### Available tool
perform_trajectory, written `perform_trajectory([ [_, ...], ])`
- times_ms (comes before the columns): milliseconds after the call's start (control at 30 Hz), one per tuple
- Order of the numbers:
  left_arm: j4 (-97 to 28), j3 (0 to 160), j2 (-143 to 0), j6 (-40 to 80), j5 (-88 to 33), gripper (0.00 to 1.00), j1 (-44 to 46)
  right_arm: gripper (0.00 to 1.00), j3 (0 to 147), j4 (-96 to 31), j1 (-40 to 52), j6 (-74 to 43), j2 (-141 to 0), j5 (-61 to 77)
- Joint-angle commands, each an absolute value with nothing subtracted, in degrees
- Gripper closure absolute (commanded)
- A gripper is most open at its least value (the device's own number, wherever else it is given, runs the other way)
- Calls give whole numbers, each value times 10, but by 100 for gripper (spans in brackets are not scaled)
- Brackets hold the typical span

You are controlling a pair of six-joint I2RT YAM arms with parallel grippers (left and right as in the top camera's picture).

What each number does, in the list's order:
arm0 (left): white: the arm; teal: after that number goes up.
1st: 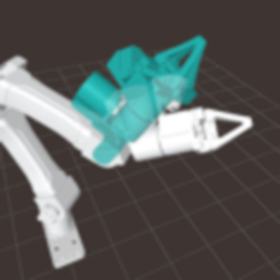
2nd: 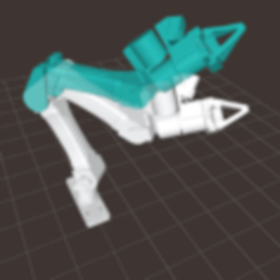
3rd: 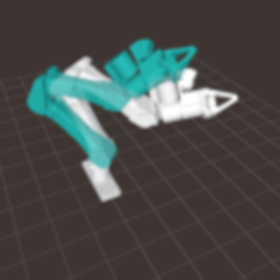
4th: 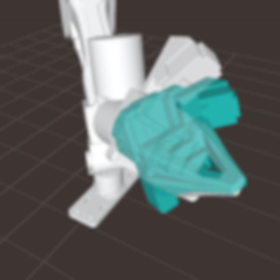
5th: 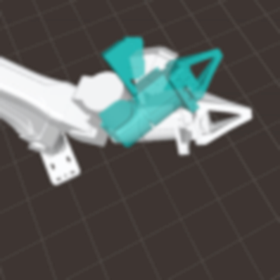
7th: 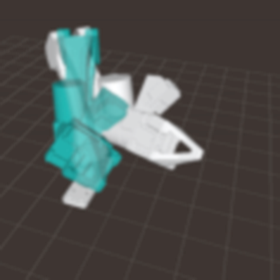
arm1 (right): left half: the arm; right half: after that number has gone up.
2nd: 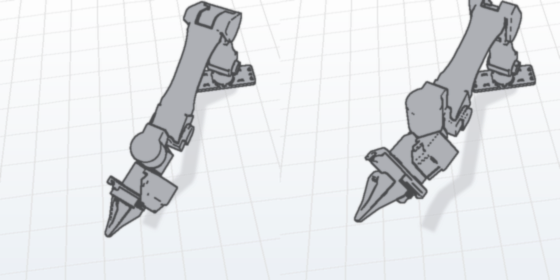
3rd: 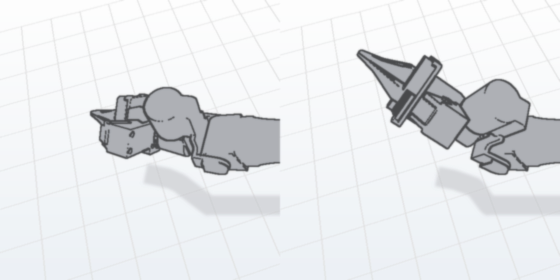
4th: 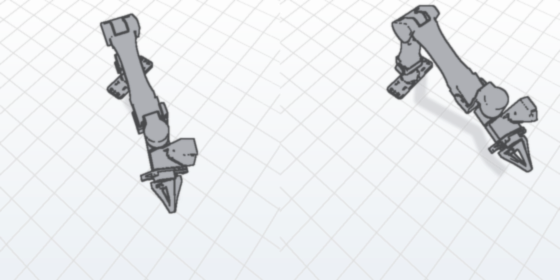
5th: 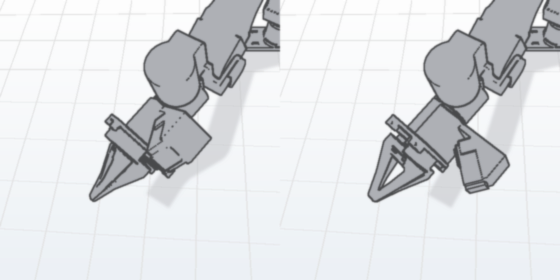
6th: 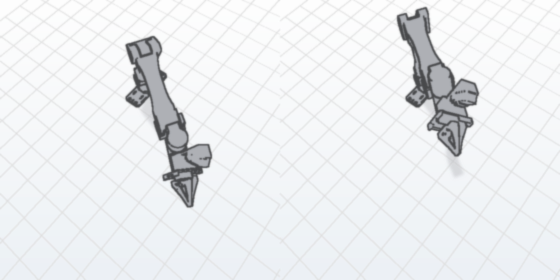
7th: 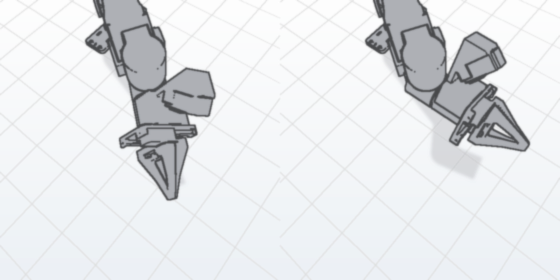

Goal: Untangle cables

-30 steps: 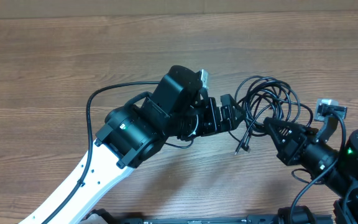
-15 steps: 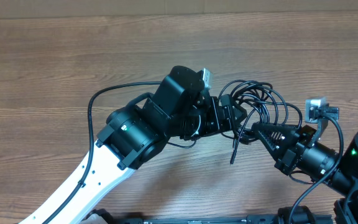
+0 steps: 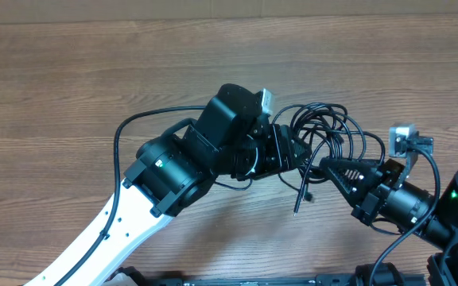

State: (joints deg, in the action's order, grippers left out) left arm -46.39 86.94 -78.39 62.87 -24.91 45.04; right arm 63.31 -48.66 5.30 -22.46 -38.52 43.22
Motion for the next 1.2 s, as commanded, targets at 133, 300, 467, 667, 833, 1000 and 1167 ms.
perform_trajectory([
  [133,-441,883,-780,635,-299,60,454,96,637,-472,55,-227,-381,459],
  [300,-418,883,-780,635,-299,77,455,96,637,-468,55,-242,-381,466],
  [467,-420,883,-780,594,-270,96,455,74,637,-478,55,-237,-381,450],
  [667,-477,883,-780,376,-156,95,455,15,637,-612,55,-235,-381,284],
  [833,-550,883,-780,98,-128,96,455,8,637,-636,55,-198,-381,270],
  [1000,-615,883,-780,-183,-161,96,455,9,637,-638,55,-166,-381,277],
  [1167,-619,883,-780,-322,-217,96,455,17,637,-654,55,-91,-381,347],
])
